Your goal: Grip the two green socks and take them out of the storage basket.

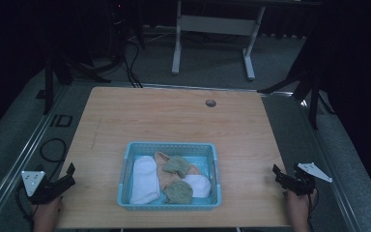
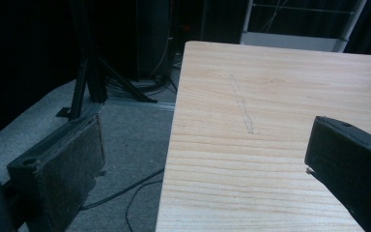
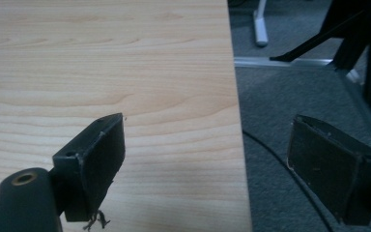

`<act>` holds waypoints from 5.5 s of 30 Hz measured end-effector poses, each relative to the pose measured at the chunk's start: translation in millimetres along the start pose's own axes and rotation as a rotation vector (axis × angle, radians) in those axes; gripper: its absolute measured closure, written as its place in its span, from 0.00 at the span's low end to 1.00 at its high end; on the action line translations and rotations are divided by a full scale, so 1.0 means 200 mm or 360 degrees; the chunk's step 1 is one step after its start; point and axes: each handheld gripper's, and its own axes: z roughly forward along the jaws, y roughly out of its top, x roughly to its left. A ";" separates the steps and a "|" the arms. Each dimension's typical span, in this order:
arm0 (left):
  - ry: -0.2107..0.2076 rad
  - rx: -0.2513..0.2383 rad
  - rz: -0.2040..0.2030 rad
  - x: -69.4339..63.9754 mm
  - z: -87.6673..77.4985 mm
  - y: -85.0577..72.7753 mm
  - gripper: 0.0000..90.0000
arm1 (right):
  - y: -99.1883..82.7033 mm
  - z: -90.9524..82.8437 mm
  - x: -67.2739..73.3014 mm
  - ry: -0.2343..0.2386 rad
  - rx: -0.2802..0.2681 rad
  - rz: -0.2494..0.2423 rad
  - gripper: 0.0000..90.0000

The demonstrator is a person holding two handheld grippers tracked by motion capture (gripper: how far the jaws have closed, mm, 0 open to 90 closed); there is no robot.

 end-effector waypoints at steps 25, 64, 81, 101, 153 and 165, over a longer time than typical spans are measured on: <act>-0.0025 0.0013 0.0006 0.00 0.00 0.00 0.01 | 0.06 0.03 0.11 0.1063 0.0539 -0.0651 0.15; -0.0044 0.0021 0.0009 0.00 0.01 0.00 0.01 | 0.33 0.11 0.63 0.1073 0.1497 -0.1661 0.16; -0.0052 0.0024 0.0013 0.00 0.01 0.00 0.01 | 0.46 0.01 0.82 0.1161 0.1458 -0.1713 0.16; -0.0062 0.0025 0.0009 0.01 0.01 0.00 0.01 | 0.70 -0.07 1.13 0.1190 0.1411 -0.1878 0.19; -0.0085 0.0030 0.0002 0.01 0.01 0.00 0.01 | 0.51 0.15 1.75 0.1422 0.1473 -0.2128 0.28; -0.0084 0.0032 0.0002 0.01 0.01 0.00 0.01 | 0.39 0.22 1.78 0.1388 0.1545 -0.2163 0.38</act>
